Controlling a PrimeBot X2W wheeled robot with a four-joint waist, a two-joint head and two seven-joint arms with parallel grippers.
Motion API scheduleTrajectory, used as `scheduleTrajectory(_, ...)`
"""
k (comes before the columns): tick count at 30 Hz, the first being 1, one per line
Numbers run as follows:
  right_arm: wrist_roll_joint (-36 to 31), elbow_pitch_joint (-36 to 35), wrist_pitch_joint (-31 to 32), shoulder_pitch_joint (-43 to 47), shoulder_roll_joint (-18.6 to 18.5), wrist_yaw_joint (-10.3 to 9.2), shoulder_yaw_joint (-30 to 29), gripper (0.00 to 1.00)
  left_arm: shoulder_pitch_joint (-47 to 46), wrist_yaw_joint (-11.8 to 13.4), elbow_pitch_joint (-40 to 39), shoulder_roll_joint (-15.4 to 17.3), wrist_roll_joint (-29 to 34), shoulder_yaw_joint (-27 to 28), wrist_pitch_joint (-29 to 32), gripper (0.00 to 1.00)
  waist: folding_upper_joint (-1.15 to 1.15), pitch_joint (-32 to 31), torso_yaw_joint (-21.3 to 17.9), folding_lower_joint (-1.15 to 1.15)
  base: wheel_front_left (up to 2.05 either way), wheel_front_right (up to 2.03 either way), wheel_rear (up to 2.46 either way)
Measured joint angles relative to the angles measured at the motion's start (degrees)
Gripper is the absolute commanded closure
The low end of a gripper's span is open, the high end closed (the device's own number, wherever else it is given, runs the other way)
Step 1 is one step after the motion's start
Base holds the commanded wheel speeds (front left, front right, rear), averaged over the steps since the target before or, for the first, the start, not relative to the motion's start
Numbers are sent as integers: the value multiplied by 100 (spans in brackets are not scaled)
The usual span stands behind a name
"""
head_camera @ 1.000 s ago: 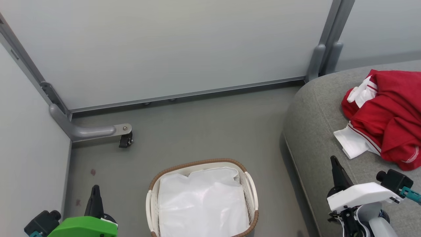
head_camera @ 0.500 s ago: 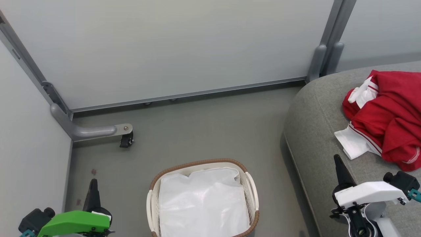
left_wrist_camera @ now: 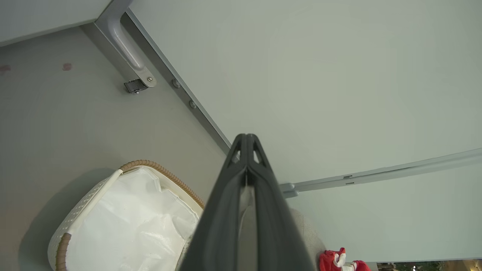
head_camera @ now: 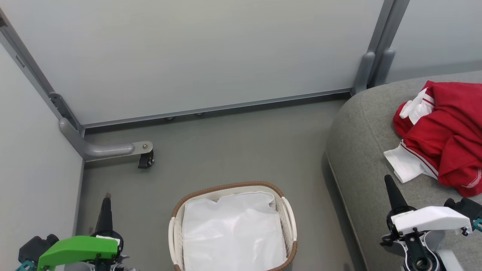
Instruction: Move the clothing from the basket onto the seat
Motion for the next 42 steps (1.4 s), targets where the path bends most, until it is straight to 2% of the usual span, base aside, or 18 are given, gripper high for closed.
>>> scheduleTrajectory(42, 2007, -300, 544, 40, -15, -2, -233, 100, -198, -30, -272, 9, -1886, 170, 547, 100, 0, -18, 63, 0, 0, 0, 0)
